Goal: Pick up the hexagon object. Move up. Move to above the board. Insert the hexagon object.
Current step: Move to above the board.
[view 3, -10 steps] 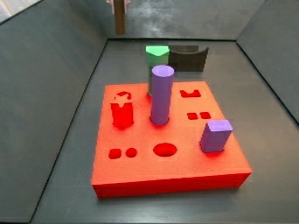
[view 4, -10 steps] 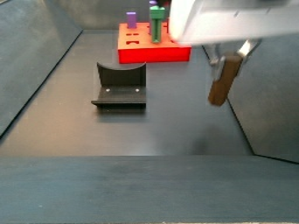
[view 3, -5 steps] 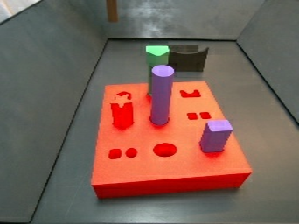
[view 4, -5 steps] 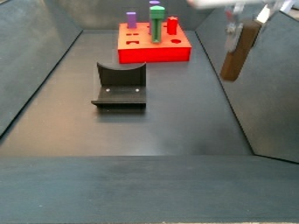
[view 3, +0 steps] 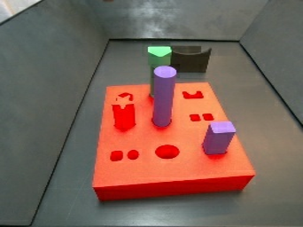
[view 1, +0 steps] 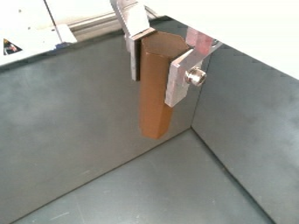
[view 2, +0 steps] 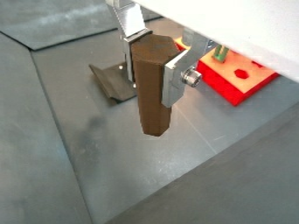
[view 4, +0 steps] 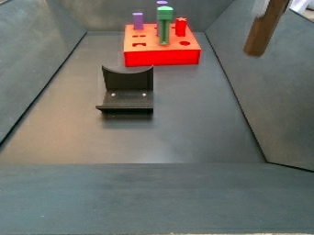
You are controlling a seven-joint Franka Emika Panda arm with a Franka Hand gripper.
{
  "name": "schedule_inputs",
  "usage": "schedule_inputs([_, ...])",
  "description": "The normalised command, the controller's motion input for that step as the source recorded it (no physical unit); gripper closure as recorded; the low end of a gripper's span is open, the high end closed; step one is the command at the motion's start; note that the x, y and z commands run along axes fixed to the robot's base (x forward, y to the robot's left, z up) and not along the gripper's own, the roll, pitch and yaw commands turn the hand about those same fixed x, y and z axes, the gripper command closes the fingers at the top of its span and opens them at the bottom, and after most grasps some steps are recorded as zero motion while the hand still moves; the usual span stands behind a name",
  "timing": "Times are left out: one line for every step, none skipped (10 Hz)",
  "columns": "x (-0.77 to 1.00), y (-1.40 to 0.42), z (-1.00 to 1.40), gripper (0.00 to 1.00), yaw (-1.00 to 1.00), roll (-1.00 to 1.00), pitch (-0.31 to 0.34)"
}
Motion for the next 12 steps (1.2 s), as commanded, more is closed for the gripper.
schedule_inputs([0.0, -0.02, 0.21, 1.0, 0.02, 0.08, 0.091])
schedule_inputs([0.34, -1.0, 0.21, 1.0, -1.0, 0.11, 0.153])
schedule_inputs([0.34, -1.0, 0.19, 1.0, -1.0, 0.1, 0.15])
schedule_inputs([0.34, -1.0, 0.2, 1.0, -0.88, 0.07, 0.171])
schedule_inputs([0.35, -1.0, 0.2, 1.0, -0.62, -0.02, 0.152])
schedule_inputs([0.36, -1.0, 0.2, 1.0, -0.3, -0.06, 0.14])
schedule_inputs([0.36, -1.0, 0.2, 1.0, -0.14, -0.06, 0.144])
schedule_inputs([0.37, -1.0, 0.2, 1.0, -0.03, -0.04, 0.147])
schedule_inputs([0.38, -1.0, 0.2, 1.0, -0.02, -0.02, 0.145])
schedule_inputs([0.39, -1.0, 0.21, 1.0, 0.0, -0.02, 0.134])
schedule_inputs([0.39, -1.0, 0.21, 1.0, 0.0, -0.02, 0.119])
schedule_inputs([0.4, -1.0, 0.21, 1.0, 0.0, -0.01, 0.122])
